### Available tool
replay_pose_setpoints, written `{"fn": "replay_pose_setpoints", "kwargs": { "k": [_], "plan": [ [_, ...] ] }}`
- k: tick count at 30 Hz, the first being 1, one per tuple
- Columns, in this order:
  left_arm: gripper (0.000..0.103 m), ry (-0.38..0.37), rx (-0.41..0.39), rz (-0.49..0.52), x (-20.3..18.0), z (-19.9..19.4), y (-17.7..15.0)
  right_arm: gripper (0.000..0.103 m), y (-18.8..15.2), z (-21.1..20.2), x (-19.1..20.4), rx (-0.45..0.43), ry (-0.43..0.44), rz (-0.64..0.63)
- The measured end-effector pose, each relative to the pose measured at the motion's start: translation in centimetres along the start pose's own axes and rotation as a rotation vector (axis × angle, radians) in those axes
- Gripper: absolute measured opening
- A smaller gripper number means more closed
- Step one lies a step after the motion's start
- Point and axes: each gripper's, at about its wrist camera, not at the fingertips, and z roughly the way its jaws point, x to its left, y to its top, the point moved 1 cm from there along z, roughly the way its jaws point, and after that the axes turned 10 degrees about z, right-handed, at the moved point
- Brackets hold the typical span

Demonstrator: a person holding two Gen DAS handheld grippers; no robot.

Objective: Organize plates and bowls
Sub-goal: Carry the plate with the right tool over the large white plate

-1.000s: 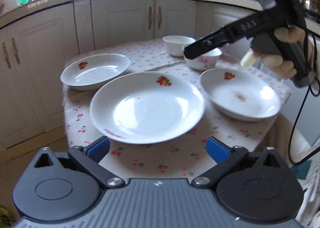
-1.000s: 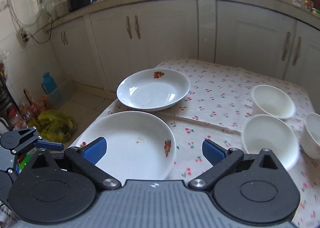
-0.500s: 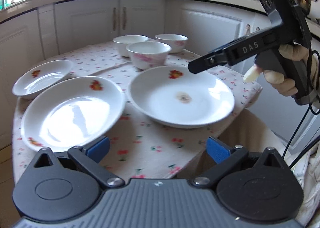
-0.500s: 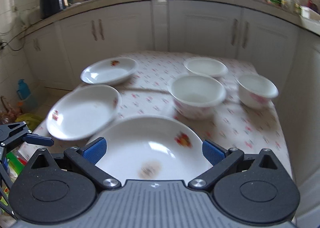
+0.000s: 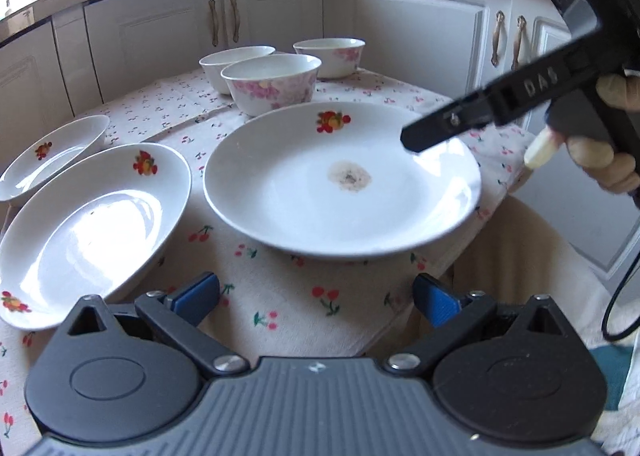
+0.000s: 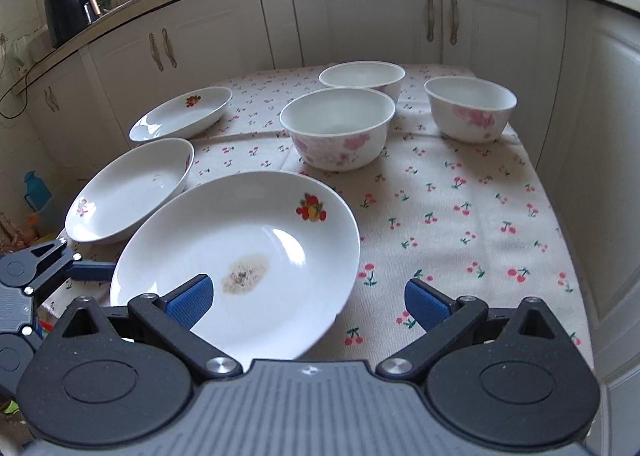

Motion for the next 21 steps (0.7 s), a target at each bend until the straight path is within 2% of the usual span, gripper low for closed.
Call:
{"fn": "replay_pose_setpoints", "kwargs": {
  "k": [8,13,17,21],
  "plan": [
    [0.103,-0.002,-0.022,0.032,-0.4,0.6,0.2,0.103,0.3,1.4,-0.2,0.036,0.024,0.002],
    [0.102,0.056,0.024,0.178,-2.0,1.1,0.1,0.103,0.6,2.3,0.1,0.060,0.060,-0.022],
    [0.102,-0.014,-0.016,0.115,-0.9,0.7,0.2,0.103,1.2,2.9,0.5,0.068,0.066,-0.040],
    [0.102,-0.050,-0.029,0.075,0.0,0.6,0.3,0.103,1.6,3.4,0.5,0.073,0.076,-0.044]
  ]
}}
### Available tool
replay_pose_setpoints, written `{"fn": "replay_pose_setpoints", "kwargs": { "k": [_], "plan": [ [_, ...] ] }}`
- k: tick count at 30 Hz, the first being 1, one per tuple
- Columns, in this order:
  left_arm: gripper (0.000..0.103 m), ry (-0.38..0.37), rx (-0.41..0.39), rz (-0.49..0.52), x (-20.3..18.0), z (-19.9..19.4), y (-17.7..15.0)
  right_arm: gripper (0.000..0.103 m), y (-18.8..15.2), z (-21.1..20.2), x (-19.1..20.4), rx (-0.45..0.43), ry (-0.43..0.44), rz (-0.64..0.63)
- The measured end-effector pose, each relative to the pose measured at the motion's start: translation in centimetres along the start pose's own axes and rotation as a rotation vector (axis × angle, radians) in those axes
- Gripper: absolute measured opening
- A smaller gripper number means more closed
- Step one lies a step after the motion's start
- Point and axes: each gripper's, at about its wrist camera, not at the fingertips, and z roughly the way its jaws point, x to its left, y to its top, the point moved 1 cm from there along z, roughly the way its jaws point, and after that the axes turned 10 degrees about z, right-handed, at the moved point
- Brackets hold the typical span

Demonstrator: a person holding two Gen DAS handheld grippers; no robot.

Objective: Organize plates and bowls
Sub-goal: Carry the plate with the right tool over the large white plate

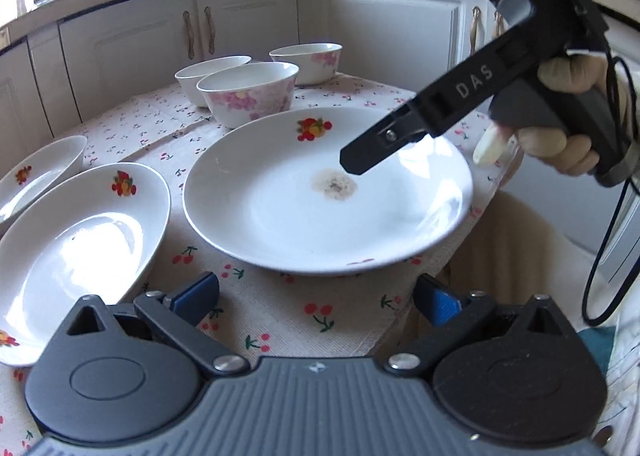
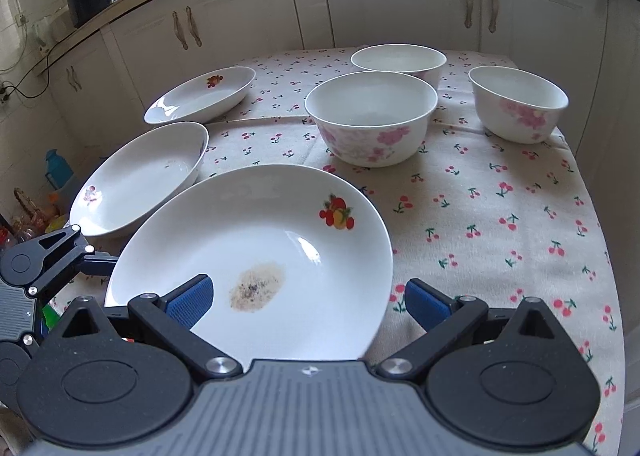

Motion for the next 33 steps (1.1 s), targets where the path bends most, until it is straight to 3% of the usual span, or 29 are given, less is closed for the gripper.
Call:
{"fn": "replay_pose_setpoints", "kwargs": {
  "k": [7,16,33],
  "plan": [
    [0.102,-0.070,-0.031,0.051,-0.1,-0.9,0.2,0.103,0.8,0.8,-0.1,0.030,0.028,0.005],
    [0.102,-0.068,-0.048,0.014,1.3,-0.4,0.1,0.102,1.3,1.8,-0.1,0.051,0.035,-0.003],
    [0.102,-0.082,-0.077,0.050,1.5,0.3,0.4,0.079,3.1,2.3,-1.5,0.086,0.104,0.030]
  ]
}}
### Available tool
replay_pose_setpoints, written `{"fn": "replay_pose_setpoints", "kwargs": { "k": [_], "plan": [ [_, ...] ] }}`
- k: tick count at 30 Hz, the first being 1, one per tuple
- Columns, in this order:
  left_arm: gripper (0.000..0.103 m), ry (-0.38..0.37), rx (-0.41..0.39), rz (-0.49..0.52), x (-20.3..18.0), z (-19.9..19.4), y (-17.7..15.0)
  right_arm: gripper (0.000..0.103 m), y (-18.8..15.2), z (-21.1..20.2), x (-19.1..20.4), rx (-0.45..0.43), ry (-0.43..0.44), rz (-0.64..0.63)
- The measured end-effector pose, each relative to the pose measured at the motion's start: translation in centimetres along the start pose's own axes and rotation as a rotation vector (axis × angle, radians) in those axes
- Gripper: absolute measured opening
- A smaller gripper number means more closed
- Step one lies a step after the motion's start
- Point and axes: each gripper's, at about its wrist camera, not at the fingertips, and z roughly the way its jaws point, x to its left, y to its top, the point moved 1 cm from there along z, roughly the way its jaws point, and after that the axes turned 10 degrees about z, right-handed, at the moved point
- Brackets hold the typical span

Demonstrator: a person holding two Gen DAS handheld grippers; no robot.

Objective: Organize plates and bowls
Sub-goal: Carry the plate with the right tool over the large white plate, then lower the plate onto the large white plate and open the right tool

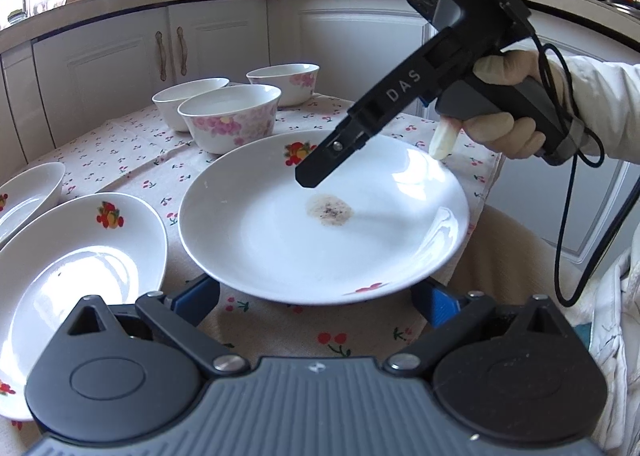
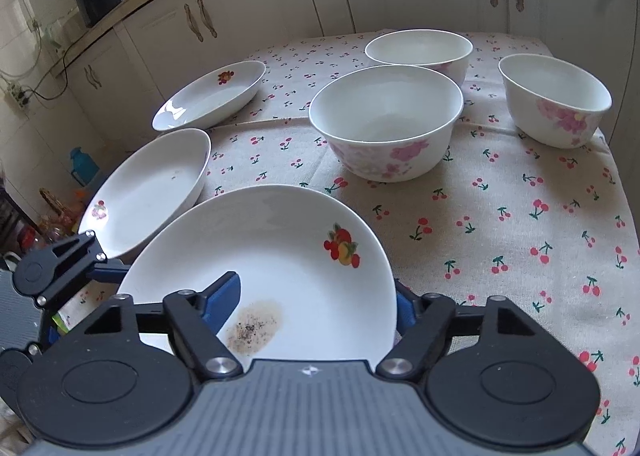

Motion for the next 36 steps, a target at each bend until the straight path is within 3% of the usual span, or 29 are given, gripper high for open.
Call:
{"fn": "replay_pose_setpoints", "kwargs": {
  "k": [17,36],
  "plan": [
    [0.102,-0.013,-0.005,-0.008,0.12,0.09,-0.01,0.077,0.64,-0.08,-0.92,0.016,0.058,0.036],
    [0.101,-0.023,-0.008,-0.024,0.33,-0.18,0.32,0.077,1.05,-0.98,-0.17,0.011,0.051,0.032]
  ]
}}
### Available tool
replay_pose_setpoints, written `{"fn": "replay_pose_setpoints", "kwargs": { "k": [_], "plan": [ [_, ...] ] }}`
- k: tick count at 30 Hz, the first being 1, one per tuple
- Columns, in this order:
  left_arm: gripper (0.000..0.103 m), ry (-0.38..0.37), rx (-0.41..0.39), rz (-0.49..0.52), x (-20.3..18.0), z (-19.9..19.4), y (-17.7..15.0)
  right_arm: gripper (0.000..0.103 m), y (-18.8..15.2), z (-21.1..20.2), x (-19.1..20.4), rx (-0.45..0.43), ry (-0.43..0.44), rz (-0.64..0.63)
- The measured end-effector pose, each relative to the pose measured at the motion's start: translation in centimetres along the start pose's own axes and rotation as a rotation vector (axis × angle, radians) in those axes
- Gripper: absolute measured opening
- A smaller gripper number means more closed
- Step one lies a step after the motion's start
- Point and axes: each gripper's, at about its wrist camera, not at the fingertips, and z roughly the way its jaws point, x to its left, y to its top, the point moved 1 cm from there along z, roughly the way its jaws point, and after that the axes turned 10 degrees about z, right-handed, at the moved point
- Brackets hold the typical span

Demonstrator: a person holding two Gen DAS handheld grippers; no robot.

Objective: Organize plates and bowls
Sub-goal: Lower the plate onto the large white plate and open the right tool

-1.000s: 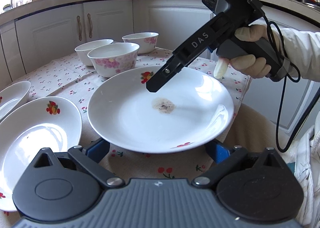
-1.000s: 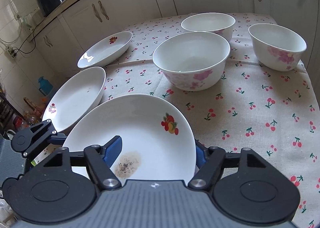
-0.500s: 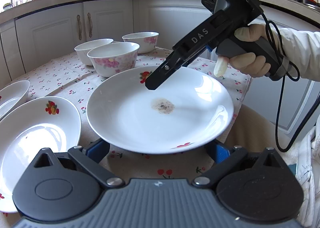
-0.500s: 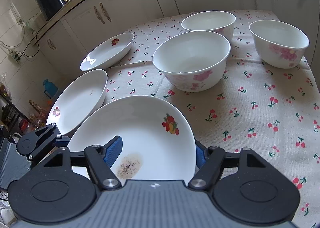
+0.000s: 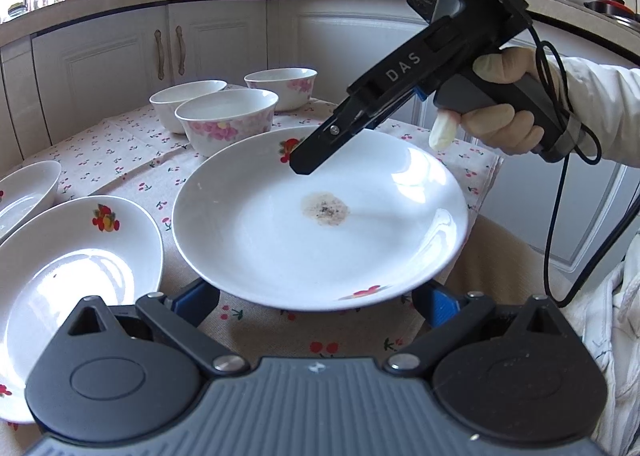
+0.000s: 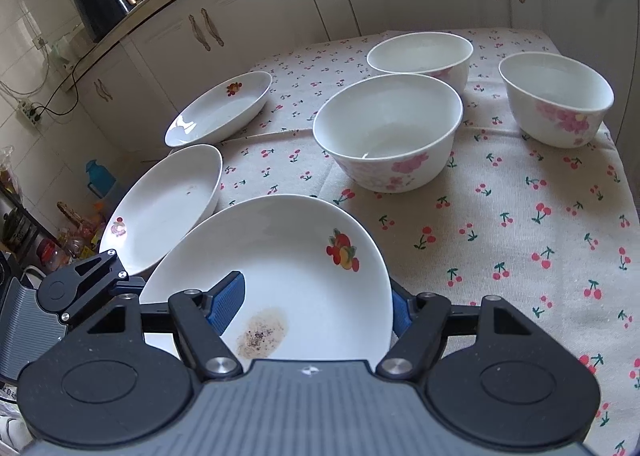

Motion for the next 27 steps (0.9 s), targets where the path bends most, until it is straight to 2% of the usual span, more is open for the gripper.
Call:
{"fn": "replay_pose_setpoints", "kwargs": {
  "k": [16,27],
  "plan": [
    [0.101,0.012,-0.007,-0.021,0.3,-1.7,0.5,0.077,0.5,-0.7,1.8,-0.001,-0.001,-0.025],
    [0.101,0.095,-0.006,-0.044,2.7,-5.3,-0.2,0.077,2.4,1.3,6.2,0.012,0.032,-0.113]
  ]
}}
